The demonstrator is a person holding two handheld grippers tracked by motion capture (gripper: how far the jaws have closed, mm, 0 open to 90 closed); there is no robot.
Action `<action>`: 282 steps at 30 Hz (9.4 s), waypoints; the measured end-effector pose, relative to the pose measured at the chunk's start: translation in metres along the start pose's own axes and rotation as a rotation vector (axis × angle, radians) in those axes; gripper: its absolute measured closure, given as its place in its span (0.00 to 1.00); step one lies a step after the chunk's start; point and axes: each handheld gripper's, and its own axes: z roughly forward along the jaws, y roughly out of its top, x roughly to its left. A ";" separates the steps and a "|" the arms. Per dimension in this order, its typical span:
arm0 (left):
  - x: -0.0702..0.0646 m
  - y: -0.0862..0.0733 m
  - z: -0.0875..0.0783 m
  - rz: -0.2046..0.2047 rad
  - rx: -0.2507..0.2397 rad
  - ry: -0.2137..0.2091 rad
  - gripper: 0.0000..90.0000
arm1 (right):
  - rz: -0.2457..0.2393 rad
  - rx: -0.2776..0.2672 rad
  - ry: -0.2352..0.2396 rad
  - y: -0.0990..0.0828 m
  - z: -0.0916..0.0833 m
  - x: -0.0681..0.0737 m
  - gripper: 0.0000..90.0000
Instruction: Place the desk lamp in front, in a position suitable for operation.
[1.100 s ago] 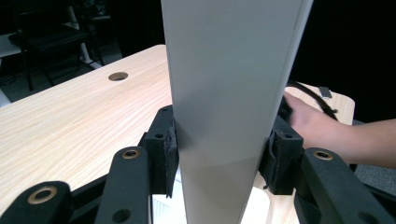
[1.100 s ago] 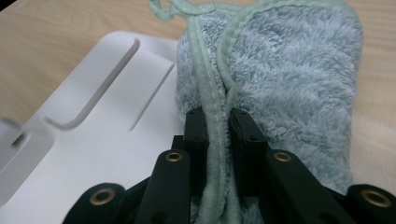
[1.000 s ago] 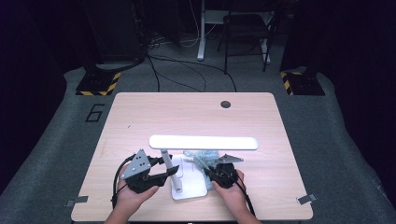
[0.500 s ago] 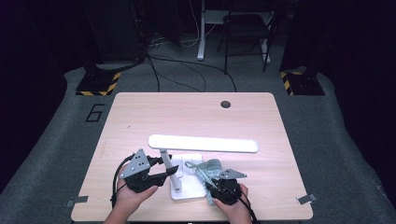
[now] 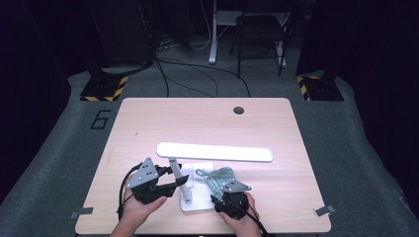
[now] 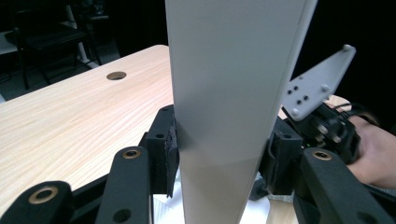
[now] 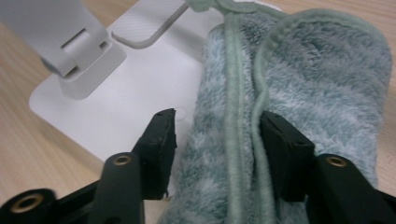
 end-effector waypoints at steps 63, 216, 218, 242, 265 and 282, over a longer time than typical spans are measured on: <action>-0.003 0.000 0.003 -0.006 0.004 0.015 0.60 | 0.119 0.016 -0.113 0.067 0.067 -0.044 0.78; 0.016 -0.001 0.026 -0.056 0.009 -0.048 0.59 | -0.534 -0.040 0.039 -0.002 -0.004 0.017 0.61; 0.016 0.000 0.027 -0.056 0.011 -0.052 0.59 | -0.536 -0.051 0.043 0.000 0.001 0.025 0.57; 0.017 0.000 0.026 -0.042 0.028 -0.058 0.58 | -0.438 -0.017 0.003 -0.003 -0.010 -0.013 0.61; 0.005 0.002 0.029 -0.006 0.030 -0.017 0.59 | -0.152 0.010 -0.030 -0.004 -0.014 -0.045 0.69; 0.005 0.001 0.030 -0.019 0.019 -0.025 0.59 | -0.185 -0.008 0.028 -0.019 -0.036 -0.037 0.65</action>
